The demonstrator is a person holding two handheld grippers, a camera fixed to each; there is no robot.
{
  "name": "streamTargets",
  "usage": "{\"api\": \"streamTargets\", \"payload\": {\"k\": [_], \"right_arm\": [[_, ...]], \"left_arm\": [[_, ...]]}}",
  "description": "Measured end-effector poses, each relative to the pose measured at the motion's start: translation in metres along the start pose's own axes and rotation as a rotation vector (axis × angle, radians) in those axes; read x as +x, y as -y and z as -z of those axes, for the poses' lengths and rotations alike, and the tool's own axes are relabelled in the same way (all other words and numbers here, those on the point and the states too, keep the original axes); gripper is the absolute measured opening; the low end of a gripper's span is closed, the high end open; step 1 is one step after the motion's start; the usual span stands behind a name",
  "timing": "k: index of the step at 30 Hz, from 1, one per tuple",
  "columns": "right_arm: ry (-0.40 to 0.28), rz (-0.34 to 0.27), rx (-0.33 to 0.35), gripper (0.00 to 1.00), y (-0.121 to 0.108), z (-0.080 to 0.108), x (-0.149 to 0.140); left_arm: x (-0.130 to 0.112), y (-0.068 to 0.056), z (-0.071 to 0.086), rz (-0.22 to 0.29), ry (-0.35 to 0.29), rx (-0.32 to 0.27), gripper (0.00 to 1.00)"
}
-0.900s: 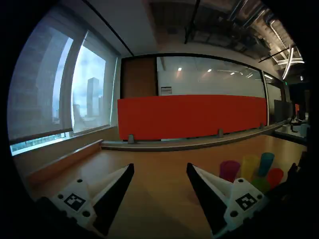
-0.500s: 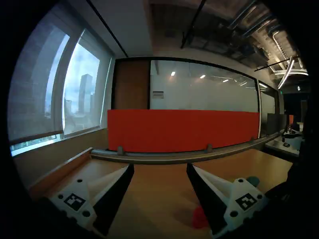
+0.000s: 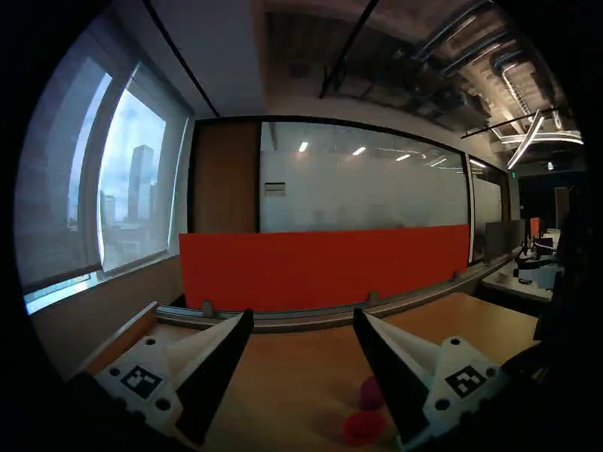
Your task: Pour water
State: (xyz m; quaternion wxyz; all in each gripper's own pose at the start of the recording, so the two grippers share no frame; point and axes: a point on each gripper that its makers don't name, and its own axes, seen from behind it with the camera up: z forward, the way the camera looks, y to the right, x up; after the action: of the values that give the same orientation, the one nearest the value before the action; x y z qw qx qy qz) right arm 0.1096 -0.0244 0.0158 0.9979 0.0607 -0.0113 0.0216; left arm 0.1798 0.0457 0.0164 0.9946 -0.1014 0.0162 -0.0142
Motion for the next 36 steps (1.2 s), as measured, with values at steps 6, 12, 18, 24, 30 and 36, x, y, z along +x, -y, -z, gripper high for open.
{"api": "streamTargets", "payload": {"k": [6,12,18,24,30,36], "right_arm": [[0.0,0.018,0.034,0.99,0.003,0.002,0.002],[-0.028,0.039,0.143,0.99,0.018,0.008,0.014],[-0.021,0.064,0.267,0.99,0.039,0.014,0.017],[0.002,0.045,0.458,0.99,0.075,0.029,0.015],[0.011,0.024,0.514,0.99,0.085,0.033,0.015],[0.032,0.071,0.504,0.99,0.083,0.03,0.009]], "left_arm": [[-0.003,-0.006,-0.002,-0.014,0.014,-0.035,0.98],[-0.01,-0.029,-0.001,-0.01,0.033,-0.156,0.98],[-0.017,-0.056,0.002,0.003,0.056,-0.283,0.98],[-0.014,-0.082,0.009,0.029,0.046,-0.415,0.98],[-0.014,-0.096,0.012,0.025,0.043,-0.48,0.98],[-0.017,-0.101,0.014,0.012,0.052,-0.512,0.98]]}}
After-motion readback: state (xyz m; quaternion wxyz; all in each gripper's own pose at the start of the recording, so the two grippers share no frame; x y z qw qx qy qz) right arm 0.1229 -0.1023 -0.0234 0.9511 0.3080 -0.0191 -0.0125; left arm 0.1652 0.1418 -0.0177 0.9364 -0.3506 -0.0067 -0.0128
